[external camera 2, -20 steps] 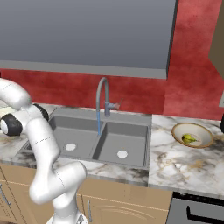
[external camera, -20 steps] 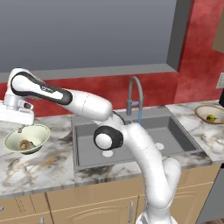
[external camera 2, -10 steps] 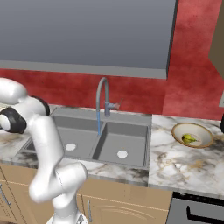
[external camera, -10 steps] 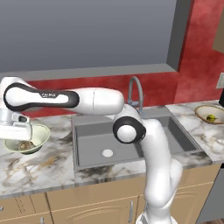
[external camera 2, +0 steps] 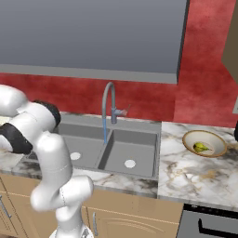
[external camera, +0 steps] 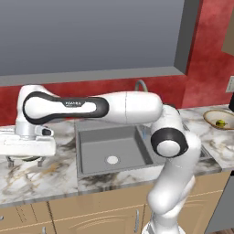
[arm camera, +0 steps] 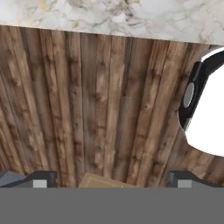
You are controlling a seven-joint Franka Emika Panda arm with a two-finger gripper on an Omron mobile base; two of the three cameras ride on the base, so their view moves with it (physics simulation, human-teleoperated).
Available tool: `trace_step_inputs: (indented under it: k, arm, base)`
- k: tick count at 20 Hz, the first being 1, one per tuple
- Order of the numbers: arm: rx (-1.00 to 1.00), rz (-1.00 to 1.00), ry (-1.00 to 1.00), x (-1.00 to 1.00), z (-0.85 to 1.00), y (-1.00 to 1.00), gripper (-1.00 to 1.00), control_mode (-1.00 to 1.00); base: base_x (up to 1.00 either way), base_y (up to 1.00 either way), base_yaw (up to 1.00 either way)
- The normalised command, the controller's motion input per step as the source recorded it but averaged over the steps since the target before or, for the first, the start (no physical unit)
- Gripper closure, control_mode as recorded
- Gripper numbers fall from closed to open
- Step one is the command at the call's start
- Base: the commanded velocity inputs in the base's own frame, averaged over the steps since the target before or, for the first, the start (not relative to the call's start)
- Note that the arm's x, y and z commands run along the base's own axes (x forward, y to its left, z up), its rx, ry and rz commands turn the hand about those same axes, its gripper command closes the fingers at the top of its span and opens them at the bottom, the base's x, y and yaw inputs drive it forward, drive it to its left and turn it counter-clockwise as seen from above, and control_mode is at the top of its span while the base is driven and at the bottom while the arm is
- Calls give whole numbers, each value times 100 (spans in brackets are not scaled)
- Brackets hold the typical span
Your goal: Pick the mushrooms from the sink and place them in one bowl. Place the pear in the other bowl. Then turn off the sink faucet.
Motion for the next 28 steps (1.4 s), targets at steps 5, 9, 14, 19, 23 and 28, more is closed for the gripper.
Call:
trace_step_inputs:
  k: [5, 9, 14, 19, 23, 28]
  arm:
    - [6, 6, -2, -42, 0, -100, -100, -100]
    - [8, 4, -1, -30, 5, -100, -100, -100]
    - [11, 5, 0, -4, 12, -100, -100, -100]
    - [12, 7, 0, 0, 11, -100, -100, -100]
    - [10, 10, -1, 0, 8, -100, -100, -100]
    - [8, 12, -4, 1, 3, -100, -100, -100]
  base:
    - [0, 0, 0]
    - [0, 0, 0]
    - [0, 0, 0]
    - [0, 0, 0]
    - [0, 0, 0]
    - [0, 0, 0]
